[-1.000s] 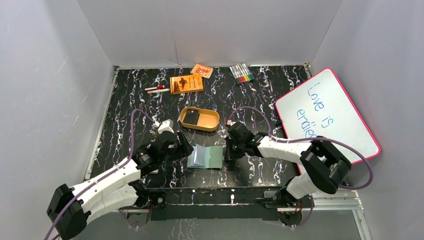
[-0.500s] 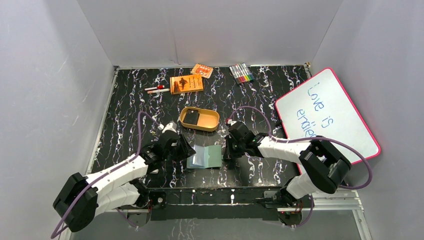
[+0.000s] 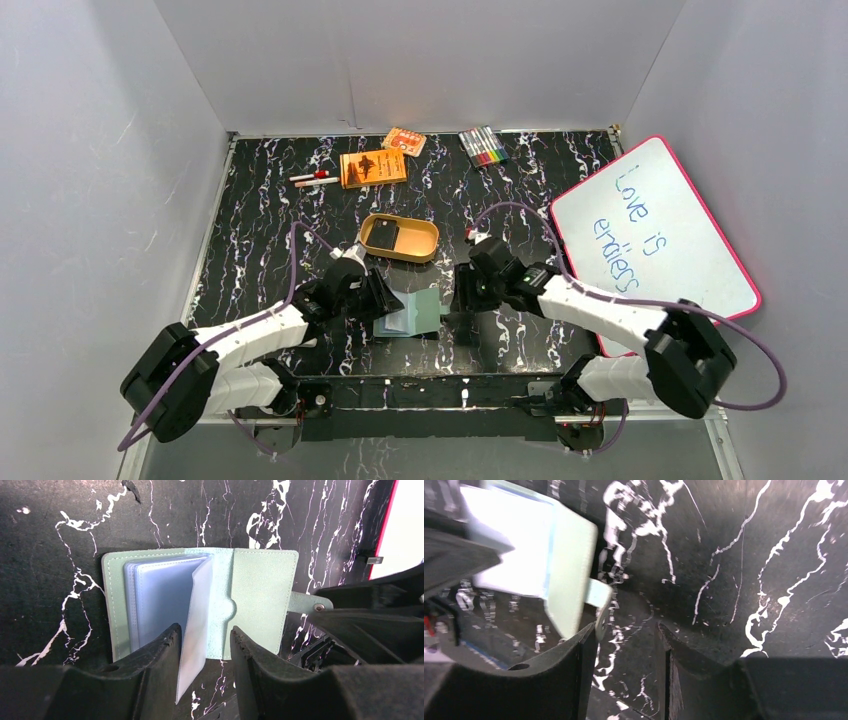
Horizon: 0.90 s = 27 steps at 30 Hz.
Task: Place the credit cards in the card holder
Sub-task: Open the card holder at the center of the board.
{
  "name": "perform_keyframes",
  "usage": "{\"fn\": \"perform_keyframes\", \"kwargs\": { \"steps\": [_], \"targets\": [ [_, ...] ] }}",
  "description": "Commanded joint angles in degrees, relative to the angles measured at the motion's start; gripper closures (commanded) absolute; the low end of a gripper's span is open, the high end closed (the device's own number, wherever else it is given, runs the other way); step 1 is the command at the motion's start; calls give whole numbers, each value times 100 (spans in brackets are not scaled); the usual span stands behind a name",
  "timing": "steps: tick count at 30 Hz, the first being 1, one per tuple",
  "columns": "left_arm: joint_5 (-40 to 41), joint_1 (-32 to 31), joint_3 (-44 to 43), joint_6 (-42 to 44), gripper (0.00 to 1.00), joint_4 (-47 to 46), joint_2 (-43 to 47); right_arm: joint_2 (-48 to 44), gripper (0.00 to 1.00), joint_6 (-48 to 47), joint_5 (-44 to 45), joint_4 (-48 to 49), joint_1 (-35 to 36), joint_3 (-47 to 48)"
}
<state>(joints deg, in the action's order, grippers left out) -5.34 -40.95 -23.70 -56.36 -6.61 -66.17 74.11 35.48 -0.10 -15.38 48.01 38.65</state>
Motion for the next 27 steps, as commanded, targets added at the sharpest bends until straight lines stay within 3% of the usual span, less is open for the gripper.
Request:
{"fn": "perform_keyframes", "kwargs": {
  "steps": [1,5,11,17,19,25,27],
  "targets": [
    [-85,43,-31,67,62,-78,58,-691,47,-171,78,-505,-11,731],
    [-72,43,-54,81,62,-57,76,-672,52,-164,-703,-153,94,1038],
    [-40,45,-55,81,62,12,119,209,57,100,-1530,882,238,1002],
    [2,45,-44,67,60,189,336,1280,65,159,-1090,1025,234,788],
    [46,45,-95,87,55,364,496,1551,66,107,-1006,1030,227,650],
    [351,44,-194,97,27,1237,1394,1860,67,155,-802,1261,198,202],
    [435,45,-198,100,22,1417,1630,1922,67,186,-788,1362,188,96]
  ]
}}
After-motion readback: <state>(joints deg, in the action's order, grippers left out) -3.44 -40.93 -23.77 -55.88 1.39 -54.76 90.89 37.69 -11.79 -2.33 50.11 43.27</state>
